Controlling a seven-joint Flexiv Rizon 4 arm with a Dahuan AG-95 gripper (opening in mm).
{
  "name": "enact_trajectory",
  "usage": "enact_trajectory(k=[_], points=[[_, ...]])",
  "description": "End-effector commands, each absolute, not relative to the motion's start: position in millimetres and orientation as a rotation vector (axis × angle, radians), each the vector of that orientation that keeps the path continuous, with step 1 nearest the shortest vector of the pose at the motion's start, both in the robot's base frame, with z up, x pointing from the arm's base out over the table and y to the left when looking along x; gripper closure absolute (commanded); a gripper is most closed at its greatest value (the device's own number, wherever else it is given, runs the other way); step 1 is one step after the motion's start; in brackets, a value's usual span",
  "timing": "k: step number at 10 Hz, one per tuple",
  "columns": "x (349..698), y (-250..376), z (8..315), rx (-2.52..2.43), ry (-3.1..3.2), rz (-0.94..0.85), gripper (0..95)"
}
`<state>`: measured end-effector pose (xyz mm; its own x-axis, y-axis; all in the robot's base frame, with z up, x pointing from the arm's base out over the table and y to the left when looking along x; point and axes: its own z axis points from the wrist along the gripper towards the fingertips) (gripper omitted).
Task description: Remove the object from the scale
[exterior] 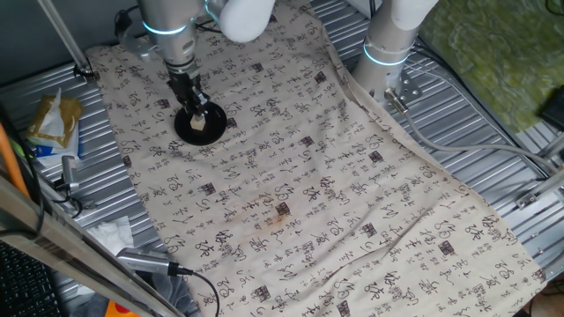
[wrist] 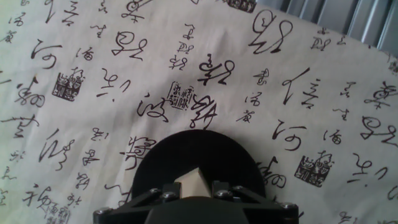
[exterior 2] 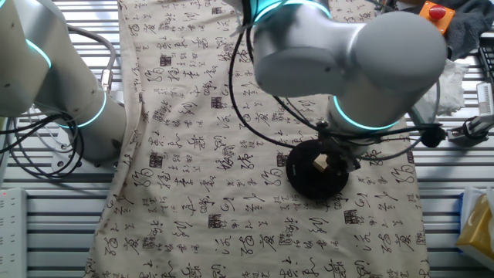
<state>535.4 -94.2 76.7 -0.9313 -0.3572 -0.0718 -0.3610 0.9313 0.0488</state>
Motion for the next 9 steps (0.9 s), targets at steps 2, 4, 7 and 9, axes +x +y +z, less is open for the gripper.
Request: enact_trajectory(k=[2, 4, 7, 9], points=[[537.9, -88.0, 71.9, -0.604, 2.976, 0.094, 19.0], [537.2, -89.0, 72.5, -0.611, 2.992, 0.081, 19.0], [535.3, -90.7, 73.4, -0.594, 3.020, 0.079, 19.0], [535.2, -90.8, 73.5, -0.575, 3.032, 0.073, 19.0]])
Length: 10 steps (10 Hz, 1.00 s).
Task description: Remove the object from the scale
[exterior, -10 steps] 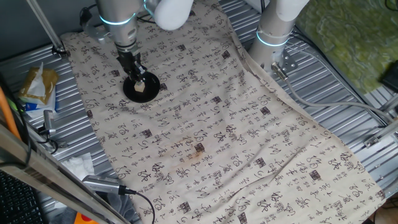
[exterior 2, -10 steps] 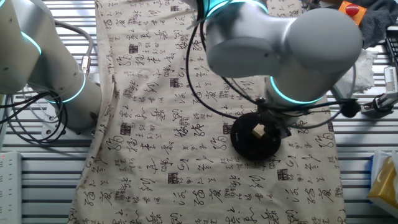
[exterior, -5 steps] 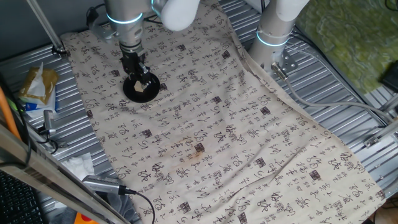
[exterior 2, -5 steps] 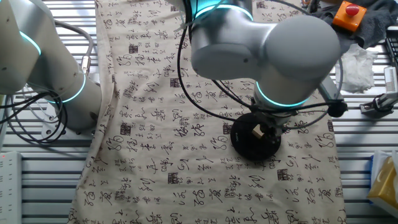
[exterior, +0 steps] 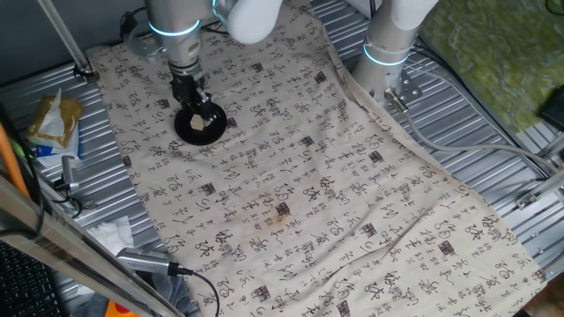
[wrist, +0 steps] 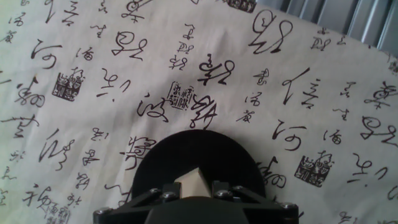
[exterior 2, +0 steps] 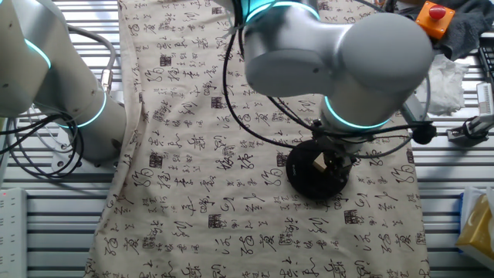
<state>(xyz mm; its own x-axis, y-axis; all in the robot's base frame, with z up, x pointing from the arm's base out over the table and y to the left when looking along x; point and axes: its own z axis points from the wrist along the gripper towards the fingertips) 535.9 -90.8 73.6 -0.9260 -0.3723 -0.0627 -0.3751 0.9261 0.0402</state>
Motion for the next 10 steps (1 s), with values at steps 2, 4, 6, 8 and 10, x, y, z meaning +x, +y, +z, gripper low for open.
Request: enact_trajectory(k=[2, 4, 6, 8, 10], points=[[535.2, -90.8, 73.5, -0.558, 3.035, 0.106, 19.0], [535.2, -90.8, 73.5, -0.576, 3.054, 0.104, 19.0], [535.2, -90.8, 73.5, -0.576, 3.074, 0.074, 19.0], [536.0, -89.6, 72.4, -0.626, 3.088, 0.058, 19.0], [539.4, -84.5, 67.6, -0.745, 3.077, 0.002, 19.0]])
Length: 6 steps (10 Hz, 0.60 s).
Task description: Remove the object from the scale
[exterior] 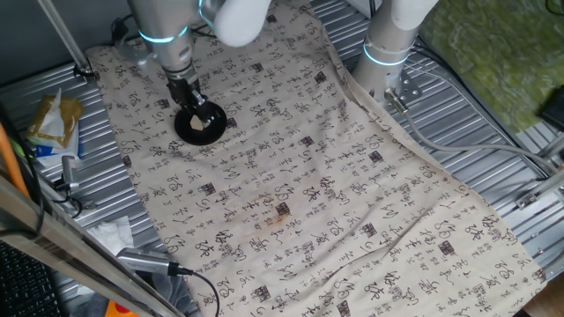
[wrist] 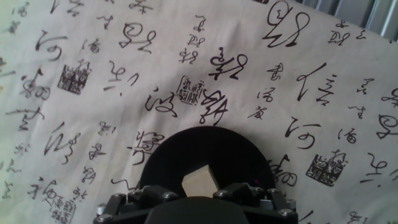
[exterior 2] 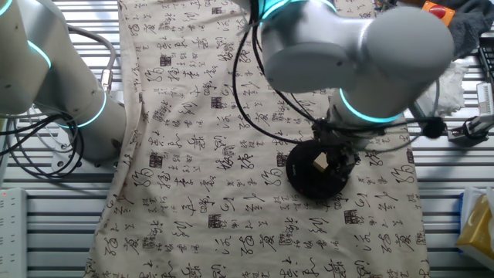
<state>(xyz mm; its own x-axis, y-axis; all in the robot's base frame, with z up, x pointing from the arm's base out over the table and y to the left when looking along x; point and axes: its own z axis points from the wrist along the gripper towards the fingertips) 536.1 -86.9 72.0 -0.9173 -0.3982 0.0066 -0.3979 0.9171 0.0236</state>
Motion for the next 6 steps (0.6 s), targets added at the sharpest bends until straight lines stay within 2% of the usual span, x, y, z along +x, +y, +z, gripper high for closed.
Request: enact_trajectory(k=[1, 6], points=[[540.0, -83.6, 65.6, 0.790, -3.017, 0.002, 19.0], [534.1, -83.7, 46.1, 0.910, -3.029, 0.003, 19.0]])
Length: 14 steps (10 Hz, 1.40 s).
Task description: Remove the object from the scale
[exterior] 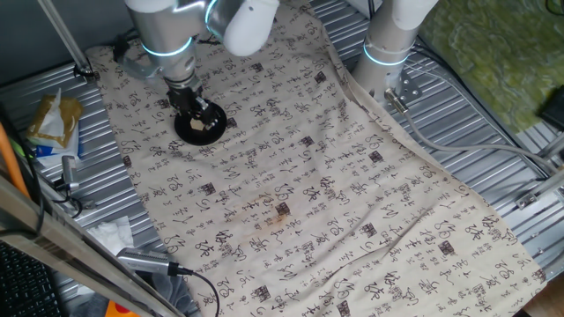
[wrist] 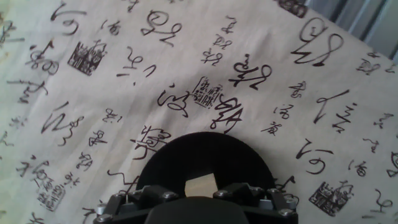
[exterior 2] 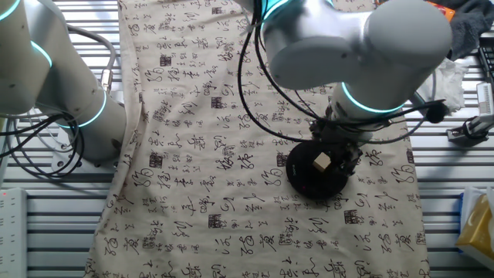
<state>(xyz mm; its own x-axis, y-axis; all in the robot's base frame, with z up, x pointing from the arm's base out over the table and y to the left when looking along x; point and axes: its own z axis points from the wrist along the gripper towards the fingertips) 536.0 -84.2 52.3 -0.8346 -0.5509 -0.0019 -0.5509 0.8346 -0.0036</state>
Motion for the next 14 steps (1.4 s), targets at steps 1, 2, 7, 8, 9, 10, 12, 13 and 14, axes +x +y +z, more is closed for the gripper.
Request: enact_trajectory(k=[1, 2, 7, 8, 9, 10, 12, 13, 14], points=[[530.9, -83.4, 42.5, -0.894, 2.976, -0.001, 19.0], [526.8, -83.0, 38.8, -0.885, 2.976, -0.005, 19.0], [523.8, -86.5, 39.8, -0.778, 3.006, -0.006, 76.0], [524.1, -86.6, 39.9, -0.760, 3.009, -0.003, 95.0], [525.0, -86.7, 40.2, -0.756, 3.007, -0.004, 95.0], [526.0, -86.9, 40.6, -0.755, 3.008, -0.006, 95.0], [529.2, -87.4, 41.7, -0.745, 3.004, -0.005, 95.0], [532.2, -87.7, 42.7, -0.740, 3.004, -0.006, 95.0], [536.2, -88.1, 44.2, -0.731, 3.003, -0.004, 95.0]])
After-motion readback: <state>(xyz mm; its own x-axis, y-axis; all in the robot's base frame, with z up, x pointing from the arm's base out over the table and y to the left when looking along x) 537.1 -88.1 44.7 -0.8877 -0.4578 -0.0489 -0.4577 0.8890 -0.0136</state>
